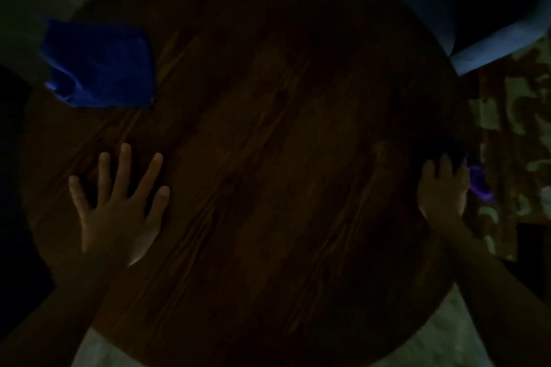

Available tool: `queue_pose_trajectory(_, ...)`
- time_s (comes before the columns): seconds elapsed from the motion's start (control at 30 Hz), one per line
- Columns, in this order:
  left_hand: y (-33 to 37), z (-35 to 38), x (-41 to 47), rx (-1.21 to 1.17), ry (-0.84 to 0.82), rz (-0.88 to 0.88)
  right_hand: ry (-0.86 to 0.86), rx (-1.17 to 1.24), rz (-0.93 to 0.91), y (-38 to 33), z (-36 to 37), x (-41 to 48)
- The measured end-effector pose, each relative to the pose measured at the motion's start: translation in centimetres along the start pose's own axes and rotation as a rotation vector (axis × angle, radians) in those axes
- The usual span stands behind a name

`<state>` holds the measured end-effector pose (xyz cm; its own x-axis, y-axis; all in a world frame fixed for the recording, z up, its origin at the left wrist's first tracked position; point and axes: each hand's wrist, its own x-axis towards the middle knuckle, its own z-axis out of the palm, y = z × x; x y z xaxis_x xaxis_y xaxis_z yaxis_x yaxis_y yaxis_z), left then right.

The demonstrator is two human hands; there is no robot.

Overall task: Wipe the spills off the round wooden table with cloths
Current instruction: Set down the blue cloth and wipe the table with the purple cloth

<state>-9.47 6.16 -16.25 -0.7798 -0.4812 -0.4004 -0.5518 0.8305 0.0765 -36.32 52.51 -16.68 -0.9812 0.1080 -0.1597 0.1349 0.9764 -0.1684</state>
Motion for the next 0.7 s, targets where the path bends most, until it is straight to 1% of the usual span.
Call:
queue_pose_trajectory(0.03,-0.3,-0.2,0.0,-0.021,-0.003,0.014,0.019,0.030,0.081,-1.2,0.5,-0.8)
queue_pose_trajectory(0.07,-0.6,-0.5,-0.1,-0.039,-0.005,0.035,0.020,0.052,0.117,-2.7,1.6,-1.7)
queue_pose_trajectory(0.1,-0.9,-0.6,-0.4,-0.056,-0.001,0.055,0.057,0.070,0.076,-5.6,2.5,-3.2)
queue_pose_trajectory(0.13,-1.6,-0.8,-0.8,-0.064,0.013,0.067,0.067,0.058,0.007,-8.8,3.8,-5.0)
queue_pose_trajectory(0.17,-2.4,-0.9,-1.3,-0.062,0.033,0.065,0.090,0.059,-0.112,-12.3,5.0,-6.9)
queue_pose_trajectory(0.23,-4.6,-0.7,-2.6,-0.043,0.055,0.005,0.120,0.066,-0.358,-19.1,7.0,-11.2)
queue_pose_trajectory(0.33,-7.8,0.7,-4.8,-0.043,0.018,-0.081,-0.018,0.060,-0.656,-27.9,9.2,-18.1)
queue_pose_trajectory(0.4,-9.2,1.7,-6.4,-0.033,0.010,-0.072,-0.112,0.077,-0.830,-33.3,10.0,-22.5)
queue_pose_trajectory(0.47,-9.5,2.2,-7.9,-0.028,-0.011,-0.056,-0.179,0.065,-0.948,-37.2,10.7,-25.6)
queue_pose_trajectory(0.57,-9.3,2.8,-9.8,-0.046,-0.010,-0.043,-0.272,-0.017,-1.001,-40.3,11.1,-27.8)
queue_pose_trajectory(0.7,-8.3,2.7,-10.8,-0.068,-0.032,-0.070,-0.281,-0.080,-1.015,-40.2,10.6,-27.5)
